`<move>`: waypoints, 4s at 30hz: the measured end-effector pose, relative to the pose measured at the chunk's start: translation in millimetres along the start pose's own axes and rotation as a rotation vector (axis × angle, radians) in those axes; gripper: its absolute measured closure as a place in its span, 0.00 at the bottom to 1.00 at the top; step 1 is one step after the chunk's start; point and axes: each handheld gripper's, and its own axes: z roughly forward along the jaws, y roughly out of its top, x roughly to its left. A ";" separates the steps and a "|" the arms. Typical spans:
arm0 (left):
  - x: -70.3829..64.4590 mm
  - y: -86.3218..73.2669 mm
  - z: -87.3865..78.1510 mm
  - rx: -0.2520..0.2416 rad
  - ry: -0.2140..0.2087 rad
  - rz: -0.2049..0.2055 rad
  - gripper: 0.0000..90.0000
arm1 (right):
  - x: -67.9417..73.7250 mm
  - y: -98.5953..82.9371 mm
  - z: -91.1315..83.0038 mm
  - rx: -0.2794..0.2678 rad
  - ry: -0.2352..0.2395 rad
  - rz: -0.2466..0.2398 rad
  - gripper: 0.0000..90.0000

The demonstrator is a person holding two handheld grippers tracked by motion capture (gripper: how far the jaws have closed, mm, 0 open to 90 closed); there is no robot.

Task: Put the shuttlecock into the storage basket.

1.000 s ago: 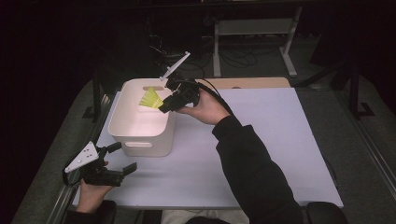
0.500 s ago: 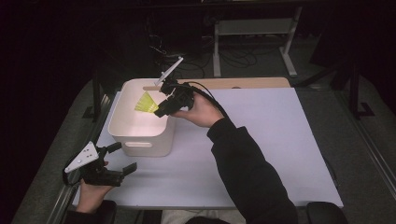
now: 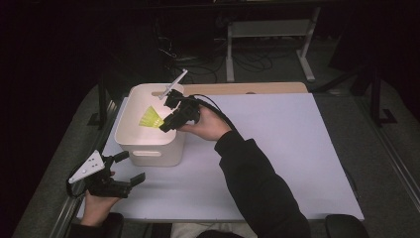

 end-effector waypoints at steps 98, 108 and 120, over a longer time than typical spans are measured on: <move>-0.2 -0.1 0.1 0.000 0.003 -0.004 0.00 | -18.1 -76.0 -67.5 -0.190 -0.092 0.053 0.00; -0.1 -0.1 0.3 0.003 0.003 -0.004 0.00 | -20.6 -94.2 -74.6 -0.210 -0.097 0.070 0.00; 0.1 -0.2 0.7 0.006 0.004 -0.002 0.00 | -21.5 -114.1 -84.5 -0.236 -0.119 0.091 0.00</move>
